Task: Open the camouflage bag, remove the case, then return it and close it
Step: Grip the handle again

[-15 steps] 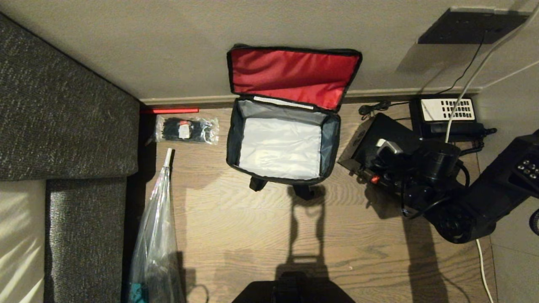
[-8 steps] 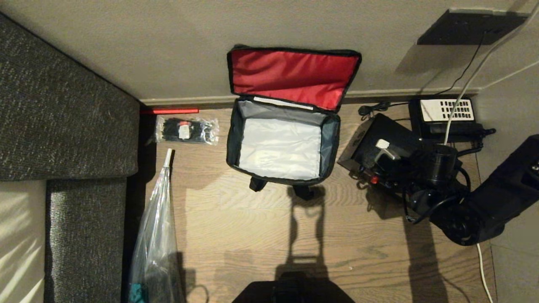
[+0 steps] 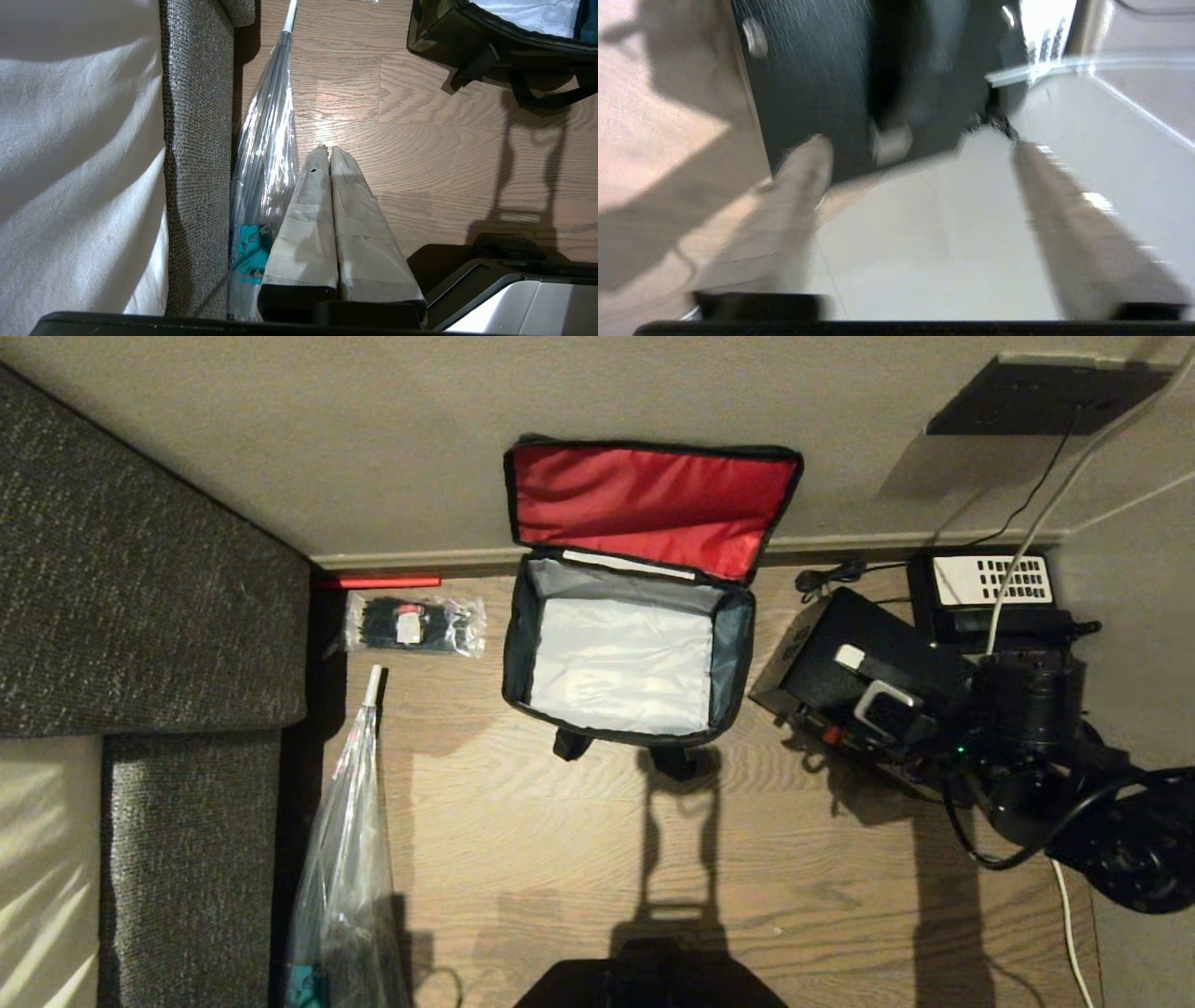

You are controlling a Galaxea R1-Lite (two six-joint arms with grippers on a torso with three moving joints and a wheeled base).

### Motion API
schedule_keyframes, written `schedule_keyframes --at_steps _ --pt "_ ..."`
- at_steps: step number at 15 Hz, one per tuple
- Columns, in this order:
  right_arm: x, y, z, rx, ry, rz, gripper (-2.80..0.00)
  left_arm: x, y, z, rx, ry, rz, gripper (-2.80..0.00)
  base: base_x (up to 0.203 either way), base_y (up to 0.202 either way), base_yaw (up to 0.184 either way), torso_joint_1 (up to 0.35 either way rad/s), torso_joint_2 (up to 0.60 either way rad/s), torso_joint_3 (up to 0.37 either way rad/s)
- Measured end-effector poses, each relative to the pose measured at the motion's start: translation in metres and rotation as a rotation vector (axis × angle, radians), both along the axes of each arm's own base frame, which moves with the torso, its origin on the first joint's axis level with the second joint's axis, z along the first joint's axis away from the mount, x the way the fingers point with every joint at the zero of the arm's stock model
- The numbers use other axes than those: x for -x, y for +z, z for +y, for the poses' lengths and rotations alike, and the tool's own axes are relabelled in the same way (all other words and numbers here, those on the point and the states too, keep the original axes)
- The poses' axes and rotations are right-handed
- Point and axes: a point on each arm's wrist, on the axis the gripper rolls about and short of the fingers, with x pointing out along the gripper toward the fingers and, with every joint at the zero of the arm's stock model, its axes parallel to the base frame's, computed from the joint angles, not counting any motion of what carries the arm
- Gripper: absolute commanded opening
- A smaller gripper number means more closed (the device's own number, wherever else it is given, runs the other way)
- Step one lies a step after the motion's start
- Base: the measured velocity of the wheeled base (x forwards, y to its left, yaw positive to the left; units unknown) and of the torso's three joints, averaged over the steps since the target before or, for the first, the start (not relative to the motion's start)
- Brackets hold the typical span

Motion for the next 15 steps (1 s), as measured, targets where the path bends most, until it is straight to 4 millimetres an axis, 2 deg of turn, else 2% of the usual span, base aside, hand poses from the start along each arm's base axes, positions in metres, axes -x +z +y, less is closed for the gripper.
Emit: schedule_keyframes --at_steps 6,9,13,15 --pt "0.089 0.034 -0.021 -0.043 0.002 0.040 -2.80 0.000 0.000 0.000 0.000 0.001 0.000 -2.80 0.000 0.000 0.000 0.000 0.00 0.000" --pt "0.138 0.045 -0.034 -0.123 -0.020 0.024 -2.80 0.000 0.000 0.000 0.000 0.000 0.000 -2.80 0.000 0.000 0.000 0.000 0.00 0.000" --pt "0.200 0.045 -0.051 -0.300 -0.081 -0.030 -2.80 0.000 0.000 0.000 -0.001 0.000 0.000 -2.80 0.000 0.000 0.000 0.000 0.00 0.000" --pt "0.233 0.034 -0.060 -0.444 -0.089 -0.073 -2.80 0.000 0.000 0.000 -0.001 0.000 0.000 -2.80 0.000 0.000 0.000 0.000 0.00 0.000"
